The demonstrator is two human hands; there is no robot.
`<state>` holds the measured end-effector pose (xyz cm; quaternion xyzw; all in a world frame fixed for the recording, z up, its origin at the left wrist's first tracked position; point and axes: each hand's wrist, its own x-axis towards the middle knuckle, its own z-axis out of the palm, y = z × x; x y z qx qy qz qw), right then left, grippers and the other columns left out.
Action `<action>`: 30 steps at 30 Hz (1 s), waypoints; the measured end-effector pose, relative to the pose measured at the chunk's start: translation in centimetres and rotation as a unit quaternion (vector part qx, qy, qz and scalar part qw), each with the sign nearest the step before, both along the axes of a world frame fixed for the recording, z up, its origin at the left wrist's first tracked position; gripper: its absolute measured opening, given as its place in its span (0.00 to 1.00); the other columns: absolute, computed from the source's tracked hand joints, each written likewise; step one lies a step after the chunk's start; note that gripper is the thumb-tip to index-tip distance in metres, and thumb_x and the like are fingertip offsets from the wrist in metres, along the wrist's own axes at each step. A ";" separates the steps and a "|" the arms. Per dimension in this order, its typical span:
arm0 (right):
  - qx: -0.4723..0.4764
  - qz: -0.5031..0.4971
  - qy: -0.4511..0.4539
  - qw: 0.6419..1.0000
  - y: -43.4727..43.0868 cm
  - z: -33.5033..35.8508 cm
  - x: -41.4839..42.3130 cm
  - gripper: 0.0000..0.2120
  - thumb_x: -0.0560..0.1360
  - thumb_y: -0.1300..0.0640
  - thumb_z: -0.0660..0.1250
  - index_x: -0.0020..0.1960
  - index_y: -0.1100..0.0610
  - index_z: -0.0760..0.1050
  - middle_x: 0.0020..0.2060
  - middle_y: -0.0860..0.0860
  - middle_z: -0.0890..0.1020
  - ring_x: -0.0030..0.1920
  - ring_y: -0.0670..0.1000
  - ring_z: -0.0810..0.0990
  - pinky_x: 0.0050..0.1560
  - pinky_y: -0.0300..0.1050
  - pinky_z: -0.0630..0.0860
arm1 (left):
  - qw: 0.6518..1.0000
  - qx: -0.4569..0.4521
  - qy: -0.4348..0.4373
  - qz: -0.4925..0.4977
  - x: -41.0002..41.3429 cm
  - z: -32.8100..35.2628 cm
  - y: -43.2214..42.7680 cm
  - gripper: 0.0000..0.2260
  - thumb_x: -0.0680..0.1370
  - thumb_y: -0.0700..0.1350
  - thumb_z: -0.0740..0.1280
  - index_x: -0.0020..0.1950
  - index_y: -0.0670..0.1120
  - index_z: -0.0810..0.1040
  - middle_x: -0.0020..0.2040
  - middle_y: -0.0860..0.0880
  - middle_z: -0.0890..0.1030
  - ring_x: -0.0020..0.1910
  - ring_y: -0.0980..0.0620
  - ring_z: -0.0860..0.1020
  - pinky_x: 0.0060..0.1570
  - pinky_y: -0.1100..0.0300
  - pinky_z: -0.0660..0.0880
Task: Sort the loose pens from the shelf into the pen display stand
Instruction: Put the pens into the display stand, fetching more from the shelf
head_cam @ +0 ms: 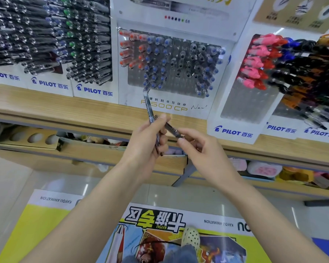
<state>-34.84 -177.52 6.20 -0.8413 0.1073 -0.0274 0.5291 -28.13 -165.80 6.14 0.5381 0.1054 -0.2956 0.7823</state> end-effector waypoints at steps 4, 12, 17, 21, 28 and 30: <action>0.035 -0.044 -0.015 0.998 -0.7 0.3 -1.0 0.14 0.74 0.62 0.67 0.50 0.43 0.78 0.42 0.36 0.81 0.41 0.37 0.78 0.45 0.33 0.74 | 0.999 0.005 -0.001 0.042 -0.2 0.2 -0.2 0.07 0.80 0.44 0.62 0.47 0.44 0.78 0.31 0.51 0.67 0.24 0.56 0.63 0.32 0.58 0.61; 0.193 -0.174 -0.063 0.964 -2.4 2.7 -2.8 0.05 0.72 0.62 0.68 0.46 0.53 0.79 0.30 0.47 0.81 0.31 0.43 0.79 0.31 0.29 0.72 | 1.000 -0.003 0.009 -0.007 -1.5 0.3 -0.5 0.08 0.80 0.42 0.61 0.52 0.44 0.80 0.33 0.50 0.71 0.26 0.56 0.65 0.25 0.65 0.64; 0.346 -0.180 -0.011 0.921 -2.2 1.8 -2.8 0.09 0.76 0.56 0.62 0.50 0.54 0.79 0.44 0.50 0.83 0.45 0.46 0.81 0.45 0.36 0.77 | 0.989 0.061 -0.079 -0.109 -3.0 0.6 -0.5 0.06 0.78 0.42 0.64 0.52 0.47 0.80 0.33 0.50 0.69 0.28 0.56 0.65 0.30 0.63 0.61; 0.422 -0.194 -0.004 0.885 -1.8 2.0 -2.7 0.11 0.81 0.55 0.54 0.48 0.57 0.73 0.43 0.53 0.85 0.48 0.52 0.83 0.47 0.43 0.80 | 0.993 0.033 -0.048 -0.102 -3.6 0.9 -0.4 0.11 0.78 0.38 0.63 0.58 0.46 0.77 0.32 0.51 0.70 0.28 0.55 0.67 0.28 0.63 0.63; 0.187 -0.084 0.073 0.976 -1.3 2.6 -3.2 0.14 0.81 0.51 0.52 0.43 0.55 0.73 0.27 0.48 0.71 0.22 0.45 0.69 0.26 0.41 0.74 | 0.997 0.026 -0.029 -0.066 -3.9 1.5 -0.5 0.10 0.77 0.46 0.66 0.55 0.44 0.78 0.36 0.52 0.74 0.28 0.56 0.68 0.25 0.65 0.65; 0.142 -0.045 0.071 0.986 -0.8 2.5 -3.3 0.15 0.80 0.51 0.54 0.42 0.53 0.76 0.26 0.46 0.69 0.22 0.44 0.66 0.22 0.38 0.69 | 0.995 0.049 -0.049 -0.075 -3.9 1.6 -0.8 0.10 0.76 0.48 0.67 0.52 0.44 0.79 0.33 0.53 0.74 0.28 0.56 0.66 0.27 0.64 0.64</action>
